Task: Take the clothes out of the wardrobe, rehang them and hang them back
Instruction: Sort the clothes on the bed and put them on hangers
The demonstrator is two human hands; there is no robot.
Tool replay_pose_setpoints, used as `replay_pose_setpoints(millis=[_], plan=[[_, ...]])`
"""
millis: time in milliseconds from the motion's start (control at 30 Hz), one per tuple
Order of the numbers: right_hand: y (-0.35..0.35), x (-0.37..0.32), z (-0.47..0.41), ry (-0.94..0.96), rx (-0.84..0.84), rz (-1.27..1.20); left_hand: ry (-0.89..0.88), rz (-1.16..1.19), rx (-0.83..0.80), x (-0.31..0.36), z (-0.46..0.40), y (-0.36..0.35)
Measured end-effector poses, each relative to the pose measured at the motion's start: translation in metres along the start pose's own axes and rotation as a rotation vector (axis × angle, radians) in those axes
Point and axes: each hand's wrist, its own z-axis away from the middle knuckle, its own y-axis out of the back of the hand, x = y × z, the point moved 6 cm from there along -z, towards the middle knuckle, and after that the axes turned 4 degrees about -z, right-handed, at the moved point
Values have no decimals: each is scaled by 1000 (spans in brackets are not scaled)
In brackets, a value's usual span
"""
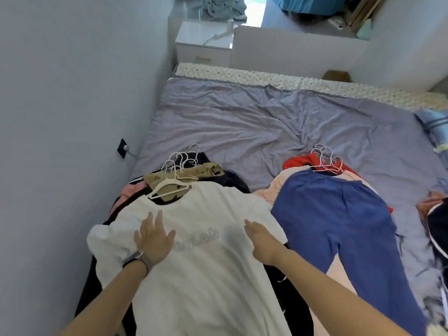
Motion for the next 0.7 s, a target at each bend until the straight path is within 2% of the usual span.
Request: replay_pose_setpoints(millis=[100, 200, 300, 433, 567, 700], plan=[[-22, 60, 29, -96, -93, -67, -154, 1, -129, 47, 21, -41], [-6, 129, 50, -189, -16, -141, -290, 71, -200, 109, 36, -69], [10, 204, 73, -270, 26, -203, -355, 126, -245, 179, 56, -92], [6, 315, 97, -344, 21, -294, -354, 190, -235, 270, 85, -126], [-17, 426, 110, -364, -58, -330, -260, 264, -178, 344, 116, -173], [-19, 519, 123, -389, -88, -394, -230, 240, -240, 417, 143, -227]])
